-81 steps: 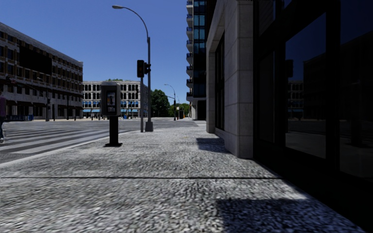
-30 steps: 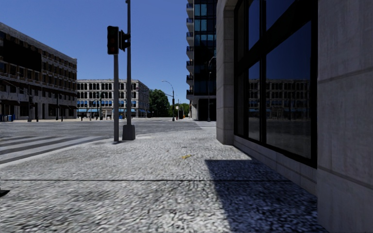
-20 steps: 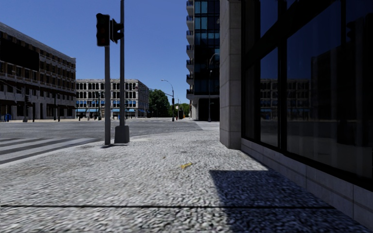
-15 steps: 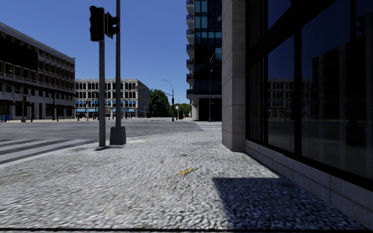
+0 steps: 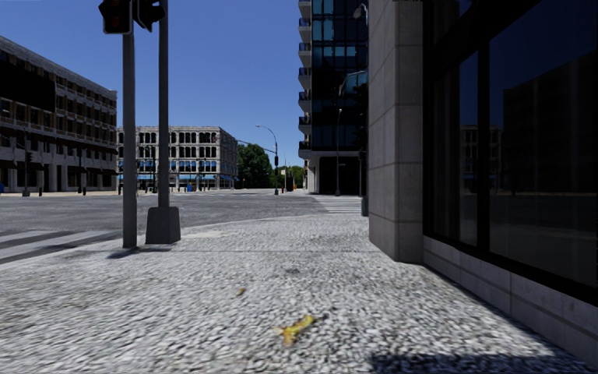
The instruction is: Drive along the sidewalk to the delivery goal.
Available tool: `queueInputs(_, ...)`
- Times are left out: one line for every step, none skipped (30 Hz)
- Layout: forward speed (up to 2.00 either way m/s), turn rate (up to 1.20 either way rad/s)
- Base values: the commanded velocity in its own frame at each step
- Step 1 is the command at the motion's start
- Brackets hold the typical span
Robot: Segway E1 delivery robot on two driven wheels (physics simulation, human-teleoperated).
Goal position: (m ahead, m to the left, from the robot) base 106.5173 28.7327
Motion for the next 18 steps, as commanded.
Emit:
queueInputs(2.0, 0.0)
queueInputs(2.0, 0.0)
queueInputs(2.0, 0.0)
queueInputs(2.0, 0.0)
queueInputs(2.0, 0.0)
queueInputs(2.0, 0.0)
queueInputs(2.0, 0.0)
queueInputs(2.0, 0.0)
queueInputs(2.0, 0.0)
queueInputs(2.0, 0.0)
queueInputs(2.0, 0.0)
queueInputs(2.0, 0.0)
queueInputs(2.0, 0.0)
queueInputs(2.0, 0.0)
queueInputs(2.0, 0.0)
queueInputs(2.0, 0.0)
queueInputs(2.0, 0.0)
queueInputs(2.0, 0.0)
